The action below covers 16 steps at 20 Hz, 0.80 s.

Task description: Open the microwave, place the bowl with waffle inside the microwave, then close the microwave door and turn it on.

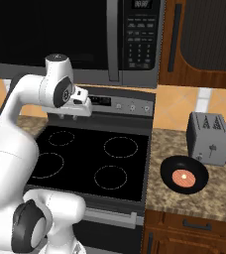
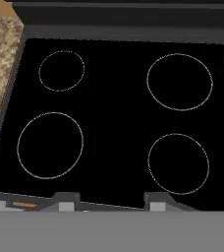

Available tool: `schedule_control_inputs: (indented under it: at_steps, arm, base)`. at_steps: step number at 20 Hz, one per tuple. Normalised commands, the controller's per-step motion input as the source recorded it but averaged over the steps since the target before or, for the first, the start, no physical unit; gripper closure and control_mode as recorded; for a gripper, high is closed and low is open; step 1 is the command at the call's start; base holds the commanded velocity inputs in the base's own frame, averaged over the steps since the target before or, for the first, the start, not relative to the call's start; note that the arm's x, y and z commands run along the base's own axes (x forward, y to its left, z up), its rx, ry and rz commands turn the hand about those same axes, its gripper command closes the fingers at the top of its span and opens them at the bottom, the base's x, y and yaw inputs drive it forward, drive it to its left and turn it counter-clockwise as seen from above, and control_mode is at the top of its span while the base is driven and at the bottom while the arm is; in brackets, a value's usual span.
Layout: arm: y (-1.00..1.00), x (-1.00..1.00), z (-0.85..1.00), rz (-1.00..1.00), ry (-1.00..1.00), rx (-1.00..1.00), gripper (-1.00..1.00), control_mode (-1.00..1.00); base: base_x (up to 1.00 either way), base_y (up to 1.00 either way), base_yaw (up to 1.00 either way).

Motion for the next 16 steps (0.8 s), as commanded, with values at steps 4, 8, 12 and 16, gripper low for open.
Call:
schedule_control_inputs:
  at_steps: [4, 8, 12, 16]
  arm:
    - [-0.08, -0.43, 0.09, -0.01, -0.25, 0.04, -1.0, -1.0]
    - [-0.33, -0.48, 0.63, -0.03, -0.45, 0.15, -1.0, -1.0]
    - [-0.5, -0.18, 0.77, -0.08, -0.3, 0.01, -1.0, -1.0]
    - [-0.69, 0.0, 0.77, -0.13, -0.17, 0.0, -1.0, -1.0]
  base:
    - [0.0, 0.0, 0.0]
    - [0.0, 0.0, 0.0]
    - [0.0, 0.0, 0.0]
    - [0.0, 0.0, 0.0]
